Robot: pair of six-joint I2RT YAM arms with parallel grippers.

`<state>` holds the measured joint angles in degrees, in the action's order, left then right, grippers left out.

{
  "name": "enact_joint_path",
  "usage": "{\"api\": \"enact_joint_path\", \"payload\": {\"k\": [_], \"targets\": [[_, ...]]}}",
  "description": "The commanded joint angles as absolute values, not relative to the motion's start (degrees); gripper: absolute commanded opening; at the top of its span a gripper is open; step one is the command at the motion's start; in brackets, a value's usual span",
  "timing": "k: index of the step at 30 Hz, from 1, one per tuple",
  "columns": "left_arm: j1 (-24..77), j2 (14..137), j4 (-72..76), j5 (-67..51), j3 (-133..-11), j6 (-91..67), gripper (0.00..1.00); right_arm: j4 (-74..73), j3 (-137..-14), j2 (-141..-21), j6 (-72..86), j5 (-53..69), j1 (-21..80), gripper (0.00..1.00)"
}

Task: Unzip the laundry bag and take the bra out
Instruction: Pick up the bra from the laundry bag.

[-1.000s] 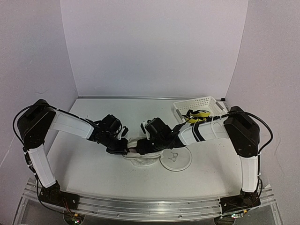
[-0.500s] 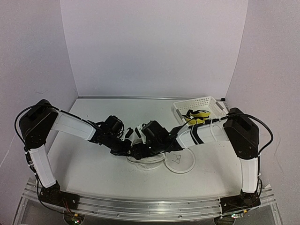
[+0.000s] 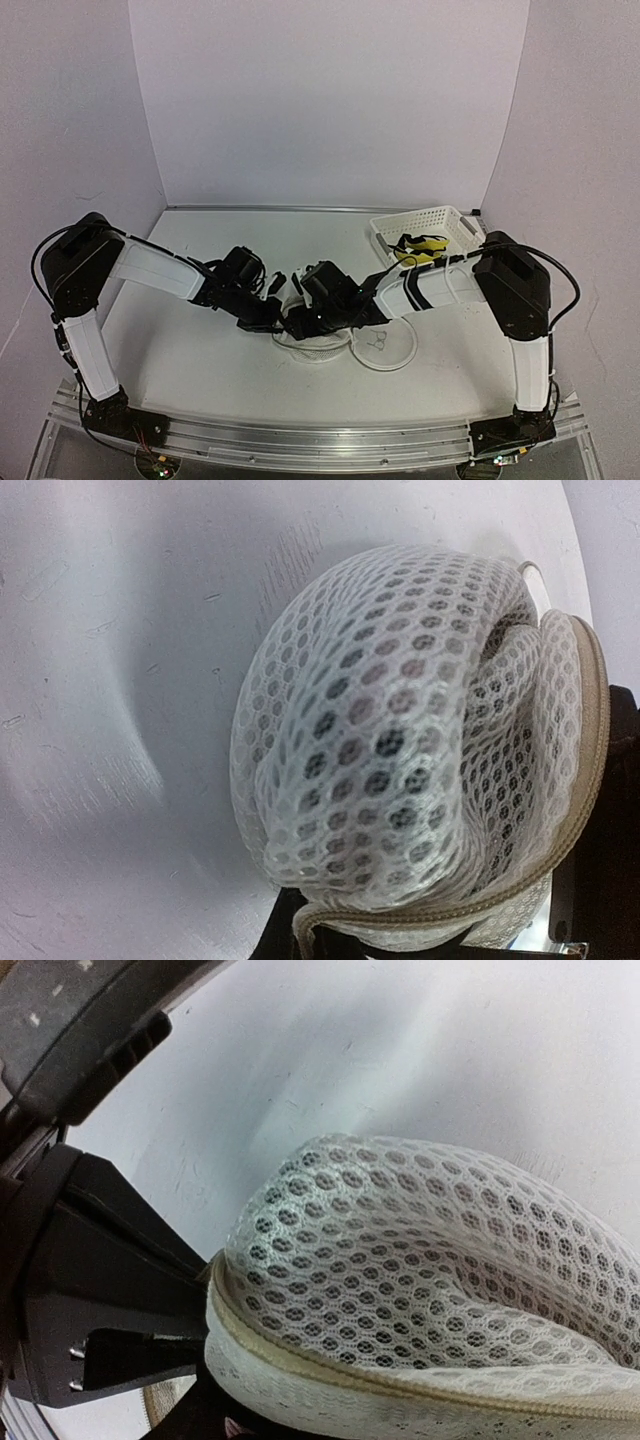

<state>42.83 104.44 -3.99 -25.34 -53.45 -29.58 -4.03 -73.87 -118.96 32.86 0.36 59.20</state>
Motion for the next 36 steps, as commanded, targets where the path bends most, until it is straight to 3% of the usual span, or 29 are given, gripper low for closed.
{"api": "enact_joint_path", "payload": {"k": [1, 9, 12, 20, 36], "targets": [[44.2, 104.7, -0.8, -26.7, -52.9, -28.4, 0.00, -2.6, -76.1, -119.6, 34.4, -1.9, 59.7, 0.50], [45.1, 105.1, -0.3, -26.3, -51.7, -28.4, 0.00, -2.4, -77.1, -119.2, 35.7, -2.3, 59.7, 0.51], [45.4, 105.0, -0.2, -26.2, -51.4, -28.4, 0.00, -2.3, -77.5, -119.8, 36.0, -2.3, 59.6, 0.47], [45.5, 104.9, -0.2, -25.8, -50.8, -28.5, 0.00, -1.9, -75.3, -118.4, 36.0, -3.7, 59.6, 0.00], [45.6, 105.8, -0.2, -24.7, -50.7, -29.1, 0.00, -0.4, -66.9, -105.8, 35.2, -4.5, 59.1, 0.00]]}}
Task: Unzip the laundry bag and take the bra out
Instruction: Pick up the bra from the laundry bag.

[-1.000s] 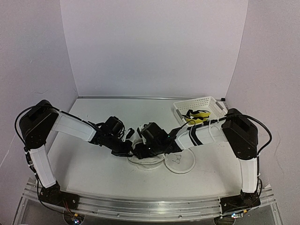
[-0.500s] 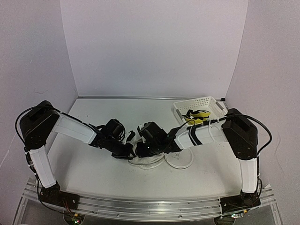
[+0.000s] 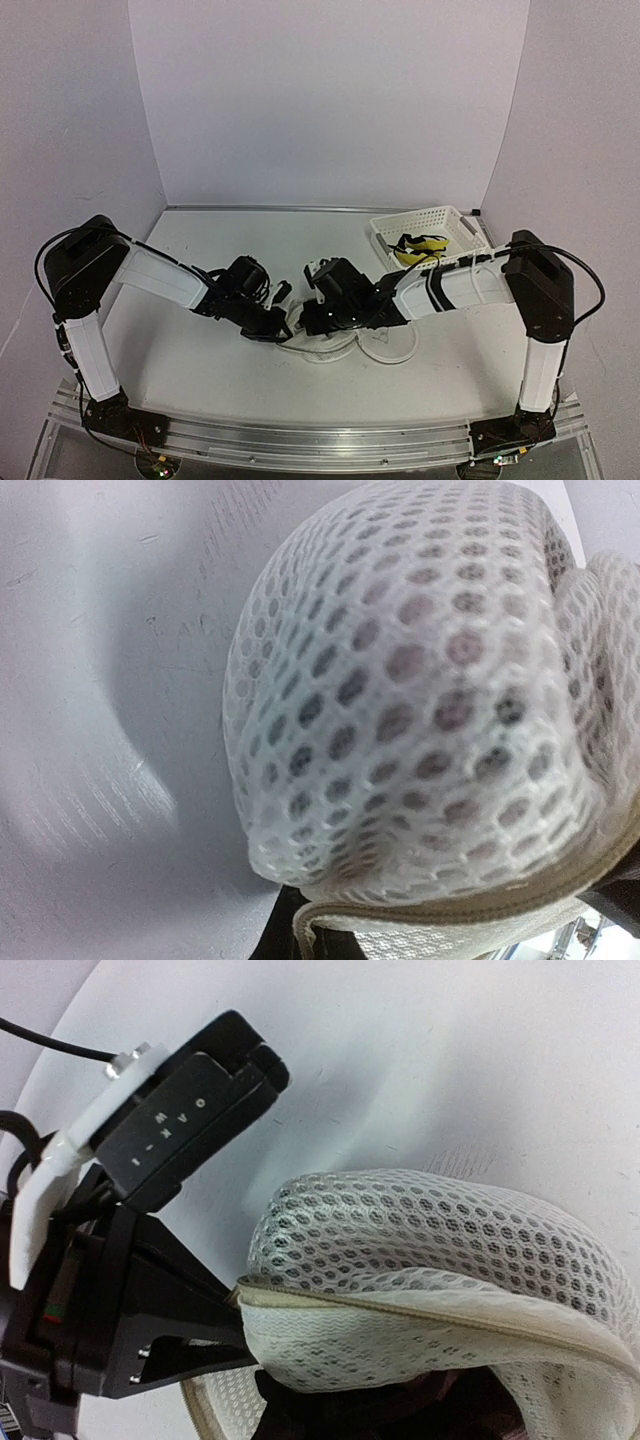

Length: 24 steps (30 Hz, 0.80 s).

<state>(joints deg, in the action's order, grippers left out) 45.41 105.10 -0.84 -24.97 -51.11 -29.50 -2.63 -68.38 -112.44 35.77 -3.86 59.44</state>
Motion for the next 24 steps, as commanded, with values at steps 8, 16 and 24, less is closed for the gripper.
{"api": "enact_joint_path", "payload": {"k": [8, 16, 24], "targets": [[45.6, 105.5, -0.3, -24.0, -50.8, -29.1, 0.00, 1.8, -59.3, -98.8, 35.5, -4.3, 57.8, 0.00], [45.6, 105.9, -0.2, -23.0, -51.0, -28.4, 0.00, 3.3, -51.5, -91.6, 36.5, -4.1, 55.3, 0.00], [45.6, 105.7, -2.1, -21.1, -51.5, -26.4, 0.00, 4.4, -46.2, -86.1, 37.8, -3.8, 52.1, 0.00]]}}
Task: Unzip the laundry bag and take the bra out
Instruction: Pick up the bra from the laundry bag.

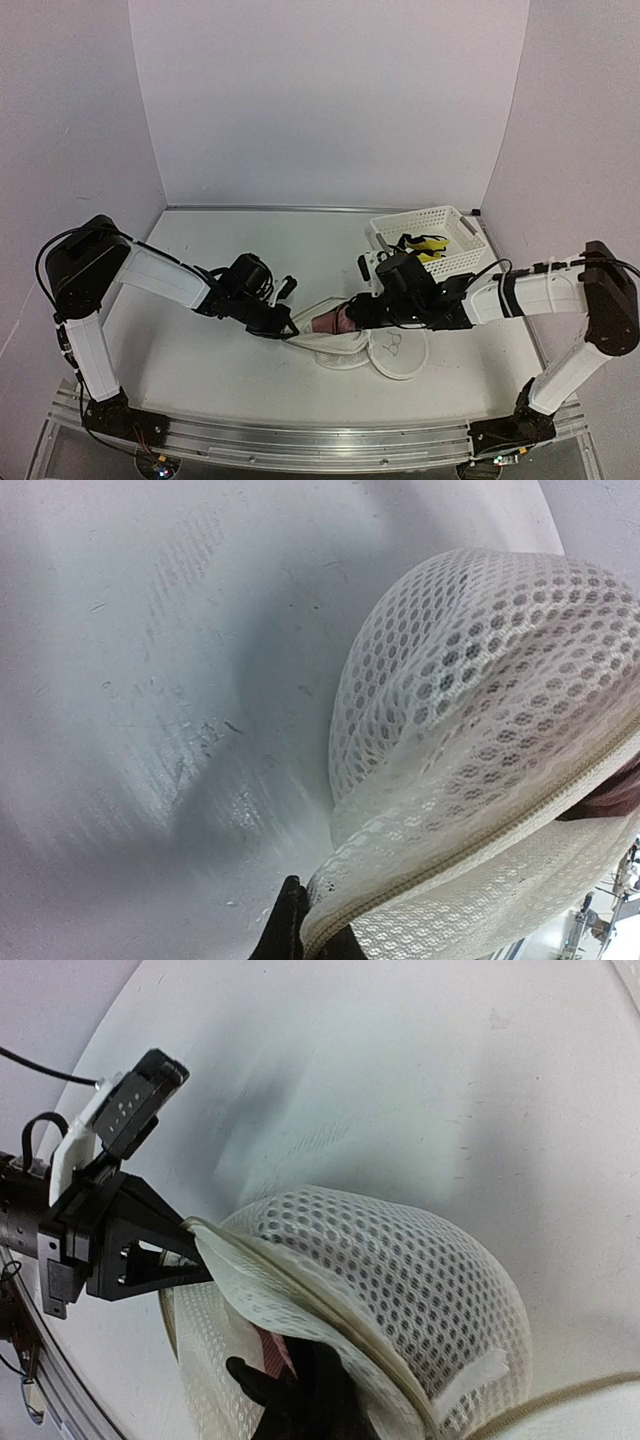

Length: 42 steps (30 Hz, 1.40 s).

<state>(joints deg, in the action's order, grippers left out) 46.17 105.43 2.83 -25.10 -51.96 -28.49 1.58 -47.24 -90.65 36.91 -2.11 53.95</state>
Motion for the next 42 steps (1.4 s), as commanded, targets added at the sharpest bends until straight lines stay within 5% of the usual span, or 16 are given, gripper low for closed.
{"api": "enact_joint_path", "payload": {"k": [1, 14, 31, 42], "targets": [[45.6, 105.7, -2.3, -20.8, -51.4, -26.3, 0.00, 4.4, -45.7, -85.2, 37.7, -3.7, 51.7, 0.00], [45.6, 105.4, -3.0, -23.4, -54.8, -27.1, 0.00, 9.5, -47.4, -86.4, 29.9, 20.9, 50.8, 0.00], [45.5, 97.7, -5.0, -27.6, -60.4, -26.2, 0.00, -2.5, -52.1, -83.4, 13.7, 37.4, 53.9, 0.00], [45.5, 101.3, -6.0, -25.1, -59.6, -25.8, 0.00, -2.5, -55.0, -70.8, 11.6, 22.4, 53.8, 0.00]]}}
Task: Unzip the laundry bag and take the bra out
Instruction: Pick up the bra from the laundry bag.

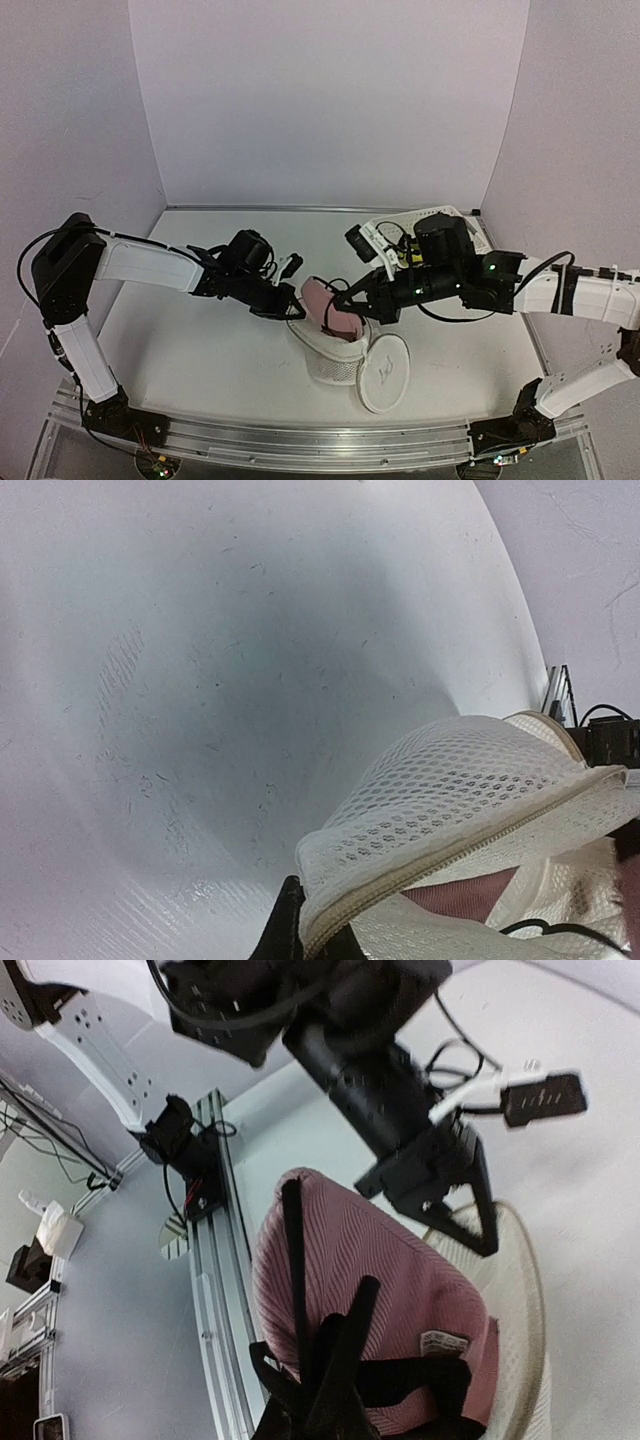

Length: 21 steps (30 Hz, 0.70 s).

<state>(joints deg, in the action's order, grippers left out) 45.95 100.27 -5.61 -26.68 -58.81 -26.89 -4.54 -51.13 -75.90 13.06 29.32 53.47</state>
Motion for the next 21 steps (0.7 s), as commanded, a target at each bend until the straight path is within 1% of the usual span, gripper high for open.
{"api": "enact_joint_path", "payload": {"k": [1, 9, 15, 21], "targets": [[45.5, 101.3, -6.0, -25.0, -59.5, -25.8, 0.00, -2.5, -55.5, -69.6, 11.5, 20.7, 53.8, 0.00], [45.5, 101.5, -6.0, -24.8, -59.6, -25.6, 0.00, -1.7, -57.0, -63.8, 12.1, 4.8, 53.9, 0.00], [45.5, 102.2, -6.0, -24.3, -59.7, -25.6, 0.00, -0.4, -57.7, -59.1, 11.3, -4.7, 53.9, 0.00], [45.5, 103.7, -6.0, -23.7, -61.2, -26.6, 0.00, -0.4, -61.1, -56.5, 8.9, -12.1, 53.8, 0.00]]}}
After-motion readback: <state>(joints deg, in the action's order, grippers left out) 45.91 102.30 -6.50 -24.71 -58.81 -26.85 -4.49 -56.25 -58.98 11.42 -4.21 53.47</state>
